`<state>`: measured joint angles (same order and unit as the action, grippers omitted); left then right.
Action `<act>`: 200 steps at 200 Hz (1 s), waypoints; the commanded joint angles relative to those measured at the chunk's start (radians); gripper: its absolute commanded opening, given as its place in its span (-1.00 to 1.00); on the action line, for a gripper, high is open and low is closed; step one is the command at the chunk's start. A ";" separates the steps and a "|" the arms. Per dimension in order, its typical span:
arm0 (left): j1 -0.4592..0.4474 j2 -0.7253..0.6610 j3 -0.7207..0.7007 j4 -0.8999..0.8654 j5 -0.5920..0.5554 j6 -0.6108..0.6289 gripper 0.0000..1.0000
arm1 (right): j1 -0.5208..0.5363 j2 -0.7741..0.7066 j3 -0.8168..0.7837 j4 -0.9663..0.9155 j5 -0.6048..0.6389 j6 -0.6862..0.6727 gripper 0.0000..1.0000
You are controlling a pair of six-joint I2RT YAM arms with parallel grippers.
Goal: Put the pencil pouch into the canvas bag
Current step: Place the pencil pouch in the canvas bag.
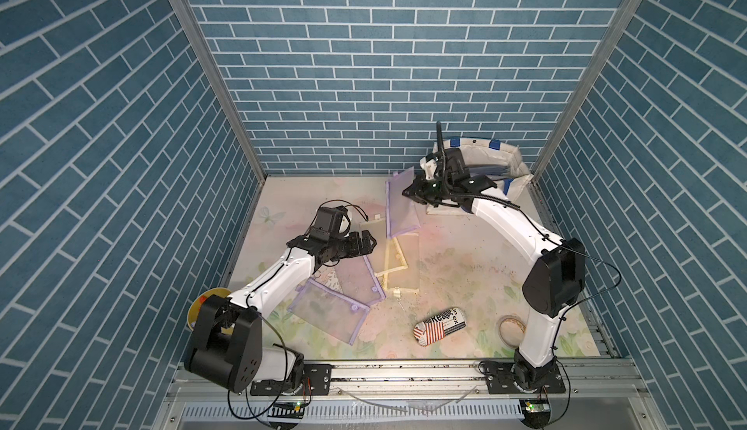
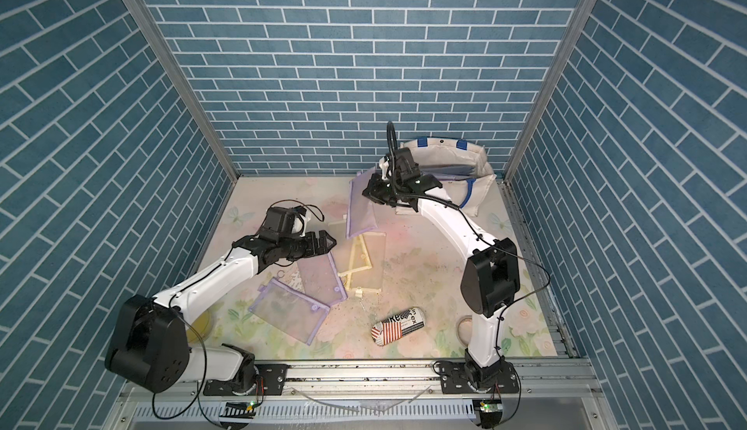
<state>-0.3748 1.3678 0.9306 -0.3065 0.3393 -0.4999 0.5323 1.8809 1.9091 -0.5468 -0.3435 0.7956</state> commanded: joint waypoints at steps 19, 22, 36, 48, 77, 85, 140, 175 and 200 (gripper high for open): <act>-0.056 0.004 0.065 -0.068 -0.065 0.095 0.99 | -0.108 -0.048 0.223 -0.178 0.313 0.017 -1.00; -0.060 0.006 0.067 -0.068 -0.065 0.098 0.99 | -0.116 -0.046 0.232 -0.177 0.330 0.025 -1.00; -0.074 0.017 0.078 -0.068 -0.069 0.117 0.99 | -0.157 -0.033 0.276 -0.179 0.389 0.049 -1.00; -0.083 0.024 0.085 -0.067 -0.066 0.128 0.99 | -0.199 -0.022 0.315 -0.190 0.429 0.077 -1.00; -0.093 0.027 0.094 -0.076 -0.057 0.159 0.99 | -0.294 -0.023 0.324 -0.187 0.535 0.160 -1.00; -0.092 0.026 0.098 -0.084 -0.059 0.169 0.99 | -0.314 -0.017 0.322 -0.192 0.557 0.185 -1.00; -0.091 0.015 0.117 -0.096 -0.042 0.222 0.99 | -0.339 0.103 0.322 -0.126 0.676 0.378 -1.00; -0.091 -0.005 0.101 -0.077 -0.031 0.222 0.99 | -0.337 0.238 0.514 -0.163 0.714 0.465 -1.00; -0.091 -0.012 0.085 -0.074 -0.031 0.223 0.99 | -0.330 0.300 0.581 -0.183 0.734 0.530 -1.00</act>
<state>-0.4614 1.3815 1.0271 -0.3847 0.3004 -0.2958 0.1917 2.1544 2.3974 -0.6998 0.3283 1.2057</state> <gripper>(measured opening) 0.994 0.046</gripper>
